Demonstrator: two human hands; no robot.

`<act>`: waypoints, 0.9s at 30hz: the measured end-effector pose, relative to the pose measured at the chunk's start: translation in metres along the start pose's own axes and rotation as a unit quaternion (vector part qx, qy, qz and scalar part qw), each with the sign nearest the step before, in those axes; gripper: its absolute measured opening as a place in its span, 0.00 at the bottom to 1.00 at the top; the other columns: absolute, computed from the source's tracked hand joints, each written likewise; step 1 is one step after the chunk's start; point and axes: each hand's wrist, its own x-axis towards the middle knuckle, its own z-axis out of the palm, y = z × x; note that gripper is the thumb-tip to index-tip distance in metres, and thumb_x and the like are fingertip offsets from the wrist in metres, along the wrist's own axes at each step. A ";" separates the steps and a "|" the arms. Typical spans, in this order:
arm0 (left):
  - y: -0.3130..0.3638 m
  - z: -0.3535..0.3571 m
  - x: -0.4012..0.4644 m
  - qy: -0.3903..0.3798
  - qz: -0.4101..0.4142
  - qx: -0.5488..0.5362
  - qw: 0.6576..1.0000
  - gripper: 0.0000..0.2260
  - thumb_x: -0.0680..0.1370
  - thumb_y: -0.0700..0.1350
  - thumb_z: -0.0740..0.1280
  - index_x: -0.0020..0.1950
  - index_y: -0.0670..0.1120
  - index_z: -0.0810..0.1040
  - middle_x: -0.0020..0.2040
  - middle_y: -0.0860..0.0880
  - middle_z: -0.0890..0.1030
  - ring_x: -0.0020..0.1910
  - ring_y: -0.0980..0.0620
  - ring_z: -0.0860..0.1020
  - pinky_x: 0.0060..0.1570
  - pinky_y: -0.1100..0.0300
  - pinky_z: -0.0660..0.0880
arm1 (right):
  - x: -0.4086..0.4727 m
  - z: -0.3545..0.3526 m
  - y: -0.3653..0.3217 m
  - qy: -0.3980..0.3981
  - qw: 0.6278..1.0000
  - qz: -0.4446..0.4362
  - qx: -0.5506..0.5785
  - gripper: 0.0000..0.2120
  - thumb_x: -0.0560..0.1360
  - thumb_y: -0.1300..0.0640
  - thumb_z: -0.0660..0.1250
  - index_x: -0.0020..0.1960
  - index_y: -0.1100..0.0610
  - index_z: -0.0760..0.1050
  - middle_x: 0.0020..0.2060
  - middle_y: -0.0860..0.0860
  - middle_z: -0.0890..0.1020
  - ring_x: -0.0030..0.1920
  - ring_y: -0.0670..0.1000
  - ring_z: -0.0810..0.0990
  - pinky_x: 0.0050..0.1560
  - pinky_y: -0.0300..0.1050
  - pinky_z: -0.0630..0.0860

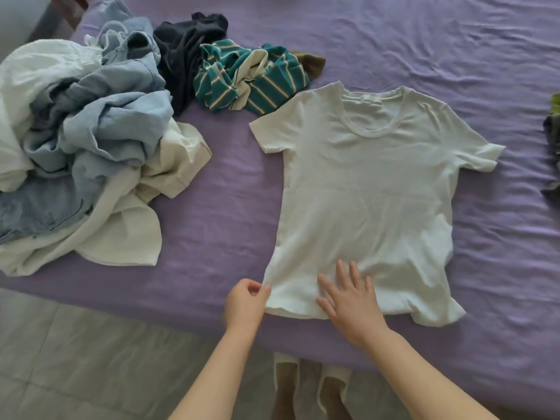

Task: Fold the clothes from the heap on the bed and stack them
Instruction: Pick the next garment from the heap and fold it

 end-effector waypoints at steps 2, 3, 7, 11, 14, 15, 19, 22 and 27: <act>0.000 0.005 -0.002 0.048 0.058 0.109 0.991 0.10 0.75 0.49 0.70 0.53 0.47 0.78 0.50 0.49 0.79 0.52 0.46 0.76 0.51 0.55 0.72 | -0.003 -0.008 0.003 0.035 0.999 -0.002 0.022 0.21 0.81 0.43 0.50 0.73 0.46 0.61 0.77 0.54 0.49 0.77 0.57 0.42 0.73 0.57 0.46; 0.003 0.009 -0.004 0.064 0.101 0.124 0.985 0.11 0.75 0.48 0.69 0.56 0.47 0.78 0.52 0.48 0.78 0.54 0.45 0.74 0.54 0.53 0.71 | -0.006 -0.014 0.007 0.085 0.996 0.001 0.040 0.19 0.81 0.48 0.55 0.70 0.50 0.67 0.76 0.56 0.56 0.77 0.58 0.49 0.72 0.58 0.51; 0.033 0.039 -0.013 0.026 0.285 0.176 0.942 0.11 0.77 0.42 0.66 0.59 0.46 0.78 0.57 0.48 0.77 0.57 0.46 0.72 0.59 0.55 0.67 | -0.023 -0.030 0.044 0.305 0.945 0.076 0.093 0.14 0.70 0.68 0.71 0.55 0.62 0.79 0.60 0.64 0.77 0.65 0.68 0.71 0.60 0.67 0.69; 0.066 0.085 -0.028 -0.099 0.394 0.212 0.889 0.14 0.80 0.42 0.61 0.64 0.47 0.76 0.64 0.50 0.74 0.65 0.50 0.68 0.62 0.57 0.65 | -0.038 -0.035 0.092 0.288 0.933 0.185 0.107 0.24 0.74 0.72 0.62 0.69 0.62 0.69 0.70 0.65 0.66 0.72 0.65 0.61 0.70 0.61 0.61; 0.078 0.120 -0.038 -0.165 0.414 0.250 0.860 0.17 0.81 0.43 0.58 0.69 0.50 0.72 0.72 0.52 0.67 0.73 0.53 0.60 0.68 0.59 0.61 | -0.042 -0.030 0.116 0.190 0.937 0.238 0.169 0.28 0.80 0.61 0.56 0.77 0.56 0.50 0.76 0.60 0.52 0.76 0.59 0.51 0.72 0.52 0.55; 0.079 0.129 -0.040 -0.182 0.413 0.261 0.854 0.17 0.81 0.43 0.58 0.70 0.52 0.71 0.74 0.53 0.65 0.74 0.54 0.58 0.69 0.60 0.60 | -0.042 -0.027 0.119 0.173 0.936 0.247 0.179 0.30 0.81 0.57 0.56 0.78 0.55 0.46 0.76 0.59 0.51 0.75 0.58 0.52 0.71 0.52 0.57; 0.076 0.149 -0.044 -0.195 0.415 0.308 0.833 0.19 0.82 0.43 0.55 0.73 0.56 0.67 0.77 0.55 0.59 0.76 0.56 0.52 0.70 0.60 0.58 | -0.046 -0.021 0.123 0.196 0.905 0.298 0.233 0.38 0.77 0.50 0.63 0.78 0.51 0.42 0.72 0.54 0.64 0.65 0.58 0.70 0.56 0.50 0.70; 0.070 0.147 -0.045 -0.197 0.421 0.309 0.830 0.20 0.82 0.42 0.55 0.73 0.55 0.65 0.77 0.54 0.57 0.76 0.55 0.52 0.71 0.60 0.57 | -0.057 -0.022 0.132 0.210 0.865 0.319 0.325 0.29 0.75 0.47 0.66 0.73 0.51 0.61 0.57 0.53 0.79 0.56 0.58 0.78 0.46 0.47 0.69; 0.067 0.140 -0.048 -0.199 0.417 0.292 0.837 0.21 0.81 0.42 0.58 0.74 0.51 0.65 0.76 0.51 0.60 0.75 0.54 0.55 0.71 0.64 0.53 | -0.075 -0.028 0.135 0.320 0.799 0.233 0.453 0.12 0.74 0.56 0.69 0.53 0.49 0.69 0.44 0.41 0.75 0.45 0.47 0.75 0.41 0.31 0.68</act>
